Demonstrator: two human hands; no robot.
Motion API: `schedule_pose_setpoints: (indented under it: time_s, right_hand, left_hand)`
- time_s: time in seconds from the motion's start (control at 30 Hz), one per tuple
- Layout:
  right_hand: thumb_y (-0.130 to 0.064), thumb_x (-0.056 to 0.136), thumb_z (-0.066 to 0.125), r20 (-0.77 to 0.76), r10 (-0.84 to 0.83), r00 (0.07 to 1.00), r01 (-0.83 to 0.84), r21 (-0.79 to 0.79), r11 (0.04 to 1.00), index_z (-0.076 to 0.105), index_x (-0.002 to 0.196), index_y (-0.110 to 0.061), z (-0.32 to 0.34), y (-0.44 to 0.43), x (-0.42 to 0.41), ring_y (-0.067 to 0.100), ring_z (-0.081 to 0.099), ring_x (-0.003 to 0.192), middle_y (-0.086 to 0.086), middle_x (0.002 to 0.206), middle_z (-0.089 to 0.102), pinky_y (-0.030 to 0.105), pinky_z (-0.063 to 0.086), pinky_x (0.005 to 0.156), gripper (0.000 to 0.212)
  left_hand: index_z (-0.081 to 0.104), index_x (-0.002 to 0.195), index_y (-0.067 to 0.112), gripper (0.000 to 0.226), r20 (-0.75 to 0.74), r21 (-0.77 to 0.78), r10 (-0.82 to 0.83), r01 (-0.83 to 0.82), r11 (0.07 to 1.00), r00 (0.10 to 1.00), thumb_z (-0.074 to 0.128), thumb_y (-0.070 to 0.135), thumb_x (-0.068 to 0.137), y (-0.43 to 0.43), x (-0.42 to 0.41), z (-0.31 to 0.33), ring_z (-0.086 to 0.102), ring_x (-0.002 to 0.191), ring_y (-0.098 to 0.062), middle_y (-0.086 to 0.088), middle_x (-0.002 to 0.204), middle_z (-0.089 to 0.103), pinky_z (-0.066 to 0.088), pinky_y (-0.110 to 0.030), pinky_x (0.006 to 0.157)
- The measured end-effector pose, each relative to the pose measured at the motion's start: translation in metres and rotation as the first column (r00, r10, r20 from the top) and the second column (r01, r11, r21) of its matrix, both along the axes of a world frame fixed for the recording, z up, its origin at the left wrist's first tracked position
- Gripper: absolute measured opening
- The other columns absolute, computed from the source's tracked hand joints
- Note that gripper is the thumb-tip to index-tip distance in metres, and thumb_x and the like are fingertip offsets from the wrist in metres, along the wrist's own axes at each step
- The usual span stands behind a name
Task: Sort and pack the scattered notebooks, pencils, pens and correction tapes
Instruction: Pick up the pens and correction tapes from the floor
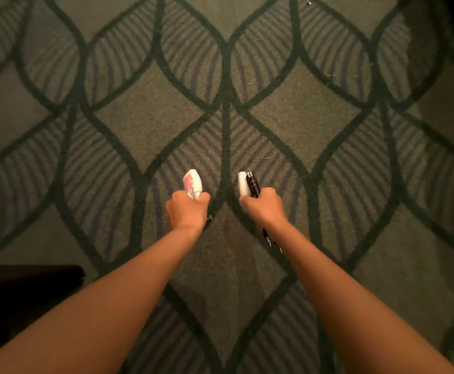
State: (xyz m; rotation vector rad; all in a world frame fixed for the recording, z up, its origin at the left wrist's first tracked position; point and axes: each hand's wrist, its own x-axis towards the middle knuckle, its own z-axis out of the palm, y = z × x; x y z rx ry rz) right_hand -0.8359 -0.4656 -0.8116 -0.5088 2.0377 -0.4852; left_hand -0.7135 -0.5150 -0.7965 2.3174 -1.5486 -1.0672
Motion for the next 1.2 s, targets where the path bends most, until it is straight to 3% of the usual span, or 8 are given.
schedule_pose_setpoints:
  time_s: [0.1, 0.23, 0.43, 0.53, 0.67, 0.77, 1.07, 1.2]
  right_hand:
    - [-0.025, 0.086, 0.055, 0.171, -0.012, 0.985, 0.018, -0.034, 0.999, 0.058, 0.082, -0.006, 0.055, -0.001, 0.006, 0.016, 0.047, 0.051, 0.006, 0.07, 0.055, 0.025, 0.037, 0.043, 0.02]
    - [-0.021, 0.089, 0.05, 0.339, -0.004, 0.941, 0.034, -0.083, 0.996, 0.052, 0.068, -0.01, 0.148, -0.003, 0.014, 0.007, 0.031, 0.029, 0.002, 0.052, 0.042, 0.015, 0.021, 0.032, 0.024]
    - [-0.021, 0.09, 0.051, 0.318, 0.124, 0.94, -0.032, -0.278, 0.96, 0.051, 0.062, -0.01, 0.32, -0.015, 0.036, 0.008, 0.031, 0.027, 0.006, 0.048, 0.047, 0.015, 0.022, 0.032, 0.03]
    - [-0.022, 0.087, 0.052, 0.279, 0.208, 0.938, -0.101, -0.355, 0.929, 0.052, 0.068, -0.008, 0.392, -0.016, 0.049, 0.009, 0.035, 0.029, 0.004, 0.045, 0.049, 0.017, 0.024, 0.031, 0.024]
    - [-0.021, 0.088, 0.052, 0.265, 0.307, 0.914, -0.166, -0.446, 0.879, 0.053, 0.066, -0.01, 0.492, 0.007, 0.083, 0.01, 0.037, 0.034, 0.003, 0.046, 0.05, 0.019, 0.026, 0.033, 0.025]
    - [-0.022, 0.089, 0.051, 0.311, 0.361, 0.879, -0.171, -0.501, 0.848, 0.053, 0.066, -0.01, 0.554, 0.033, 0.114, 0.01, 0.036, 0.035, 0.005, 0.049, 0.05, 0.021, 0.026, 0.035, 0.026]
    - [-0.022, 0.091, 0.05, 0.298, 0.642, 0.707, -0.35, -0.641, 0.683, 0.054, 0.068, -0.008, 0.677, 0.107, 0.22, 0.008, 0.037, 0.034, 0.003, 0.047, 0.048, 0.018, 0.027, 0.033, 0.027]
    - [-0.025, 0.092, 0.052, 0.258, 0.782, 0.567, -0.485, -0.663, 0.571, 0.057, 0.071, -0.007, 0.703, 0.144, 0.29, 0.006, 0.038, 0.034, 0.001, 0.048, 0.05, 0.017, 0.029, 0.033, 0.028]
  left_hand:
    - [0.064, 0.106, -0.003, 0.038, -0.012, -0.009, 0.103, -0.103, 0.995, 0.995, 0.056, 0.027, 0.085, 0.002, 0.015, 0.044, 0.057, 0.102, -0.038, -0.024, 0.106, 0.064, 0.041, -0.033, 0.076]
    - [0.065, 0.101, -0.005, 0.043, -0.135, 0.007, 0.283, -0.284, 0.959, 0.95, 0.054, 0.033, 0.085, 0.006, 0.022, 0.123, 0.06, 0.099, -0.038, -0.023, 0.103, 0.066, 0.048, -0.038, 0.086]
    - [0.064, 0.097, -0.002, 0.042, -0.457, 0.07, 0.484, -0.512, 0.856, 0.746, 0.059, 0.037, 0.083, 0.019, 0.012, 0.293, 0.064, 0.097, -0.035, -0.019, 0.103, 0.067, 0.051, -0.04, 0.079]
    - [0.063, 0.087, 0.006, 0.028, -0.6, 0.093, 0.524, -0.598, 0.796, 0.605, 0.057, 0.034, 0.084, 0.026, 0.02, 0.37, 0.064, 0.099, -0.031, -0.013, 0.11, 0.067, 0.048, -0.03, 0.063]
    - [0.05, 0.067, 0.013, 0.02, -0.711, 0.072, 0.518, -0.683, 0.727, 0.476, 0.055, 0.021, 0.085, 0.056, 0.056, 0.479, 0.049, 0.047, -0.013, -0.002, 0.087, 0.062, 0.035, -0.021, 0.045]
    - [0.05, 0.069, 0.013, 0.018, -0.753, 0.028, 0.488, -0.72, 0.693, 0.44, 0.054, 0.019, 0.085, 0.089, 0.083, 0.55, 0.038, 0.042, -0.01, 0.0, 0.073, 0.056, 0.033, -0.019, 0.042]
    - [0.057, 0.103, 0.007, 0.026, -0.869, -0.008, 0.427, -0.869, 0.494, 0.251, 0.055, 0.027, 0.085, 0.186, 0.18, 0.662, 0.045, 0.051, -0.012, 0.0, 0.065, 0.049, 0.038, -0.022, 0.049]
    - [0.06, 0.094, 0.012, 0.021, -0.878, -0.032, 0.438, -0.938, 0.345, 0.191, 0.057, 0.029, 0.083, 0.233, 0.248, 0.685, 0.048, 0.054, -0.012, -0.001, 0.065, 0.052, 0.04, -0.023, 0.049]
